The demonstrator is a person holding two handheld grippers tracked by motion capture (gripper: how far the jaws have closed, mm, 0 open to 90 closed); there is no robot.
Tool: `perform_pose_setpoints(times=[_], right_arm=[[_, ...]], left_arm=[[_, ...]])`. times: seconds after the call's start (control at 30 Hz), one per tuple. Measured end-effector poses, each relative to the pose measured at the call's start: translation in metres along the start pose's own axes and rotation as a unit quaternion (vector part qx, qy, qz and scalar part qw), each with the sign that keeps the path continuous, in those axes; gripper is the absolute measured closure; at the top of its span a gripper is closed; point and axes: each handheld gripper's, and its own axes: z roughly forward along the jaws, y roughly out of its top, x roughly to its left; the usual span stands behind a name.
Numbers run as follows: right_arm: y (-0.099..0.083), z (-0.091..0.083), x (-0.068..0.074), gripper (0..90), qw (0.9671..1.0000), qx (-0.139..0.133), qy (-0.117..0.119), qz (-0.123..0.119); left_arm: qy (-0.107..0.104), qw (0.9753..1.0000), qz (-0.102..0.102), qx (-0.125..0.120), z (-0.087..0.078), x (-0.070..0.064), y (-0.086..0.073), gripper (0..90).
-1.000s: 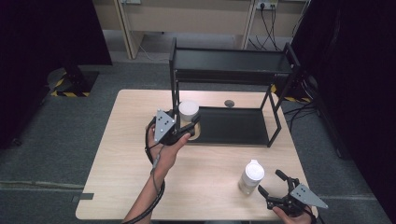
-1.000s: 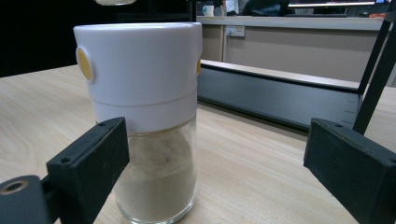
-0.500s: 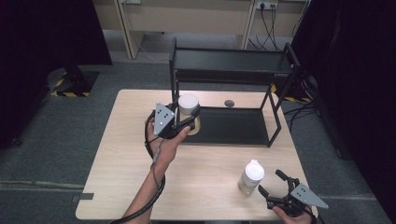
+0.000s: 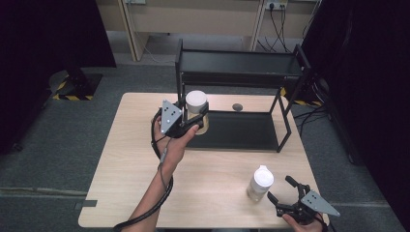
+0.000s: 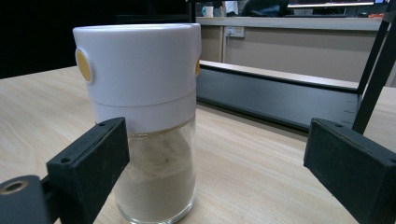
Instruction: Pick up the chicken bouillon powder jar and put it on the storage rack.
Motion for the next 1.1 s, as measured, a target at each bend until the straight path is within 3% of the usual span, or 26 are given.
perform_pose_setpoints(times=[0.47, 1.1], right_arm=[[0.000, 0.000, 0.000, 6.9, 1.0000, -0.001, -0.001, -0.001], [0.000, 0.000, 0.000, 6.9, 1.0000, -0.001, -0.002, 0.000]], left_arm=[[0.017, 0.9998, 0.001, -0.005, 0.010, 0.004, 0.014, 33.4], [0.037, 0.9992, 0.008, -0.009, 0.028, 0.004, 0.047, 33.4]])
